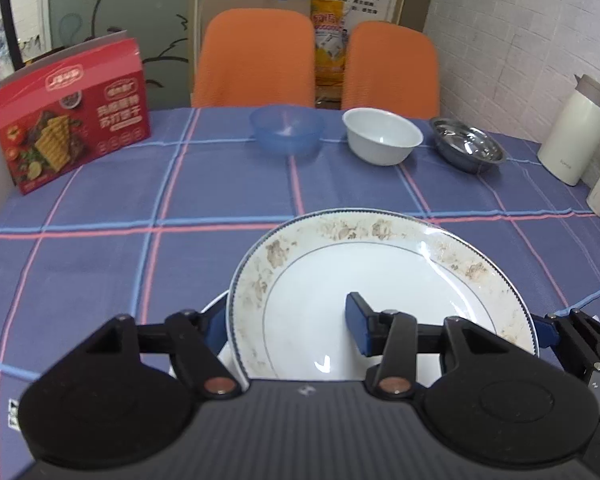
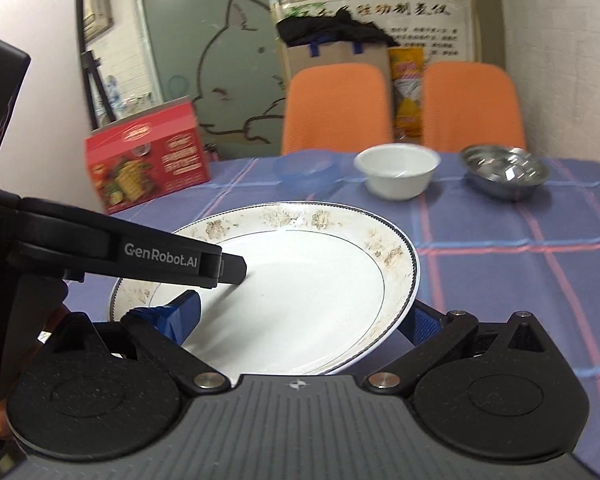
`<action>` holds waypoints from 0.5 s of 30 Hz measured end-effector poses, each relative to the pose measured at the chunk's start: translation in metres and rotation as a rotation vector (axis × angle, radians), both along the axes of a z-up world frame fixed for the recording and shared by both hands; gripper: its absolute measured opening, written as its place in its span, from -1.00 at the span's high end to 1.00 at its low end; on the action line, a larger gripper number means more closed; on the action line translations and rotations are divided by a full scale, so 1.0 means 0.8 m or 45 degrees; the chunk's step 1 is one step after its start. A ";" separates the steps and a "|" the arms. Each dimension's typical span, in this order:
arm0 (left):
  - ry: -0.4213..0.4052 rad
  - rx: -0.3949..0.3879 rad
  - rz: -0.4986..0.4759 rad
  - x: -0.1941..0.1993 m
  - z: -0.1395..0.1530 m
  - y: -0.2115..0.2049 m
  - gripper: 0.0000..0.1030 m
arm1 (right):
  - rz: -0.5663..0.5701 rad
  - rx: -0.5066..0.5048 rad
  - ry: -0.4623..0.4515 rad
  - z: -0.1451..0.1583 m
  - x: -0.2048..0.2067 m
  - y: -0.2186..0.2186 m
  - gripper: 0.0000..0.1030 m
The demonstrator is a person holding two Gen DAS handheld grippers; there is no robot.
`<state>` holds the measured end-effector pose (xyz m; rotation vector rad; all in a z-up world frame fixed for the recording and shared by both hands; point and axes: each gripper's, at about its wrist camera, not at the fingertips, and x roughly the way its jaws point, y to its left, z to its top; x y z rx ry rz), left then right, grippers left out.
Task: Organize plates and bowls
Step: 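Grasp the gold-rimmed plate rim with the left tool and lift, then lower the gold-rimmed plate onto the floral plate and open the left tool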
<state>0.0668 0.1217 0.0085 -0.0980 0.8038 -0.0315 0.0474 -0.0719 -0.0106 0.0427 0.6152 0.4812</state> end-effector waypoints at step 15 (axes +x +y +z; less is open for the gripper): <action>-0.002 -0.169 0.023 -0.031 -0.045 0.049 -0.13 | 0.098 -0.117 0.062 -0.044 -0.035 0.049 -0.76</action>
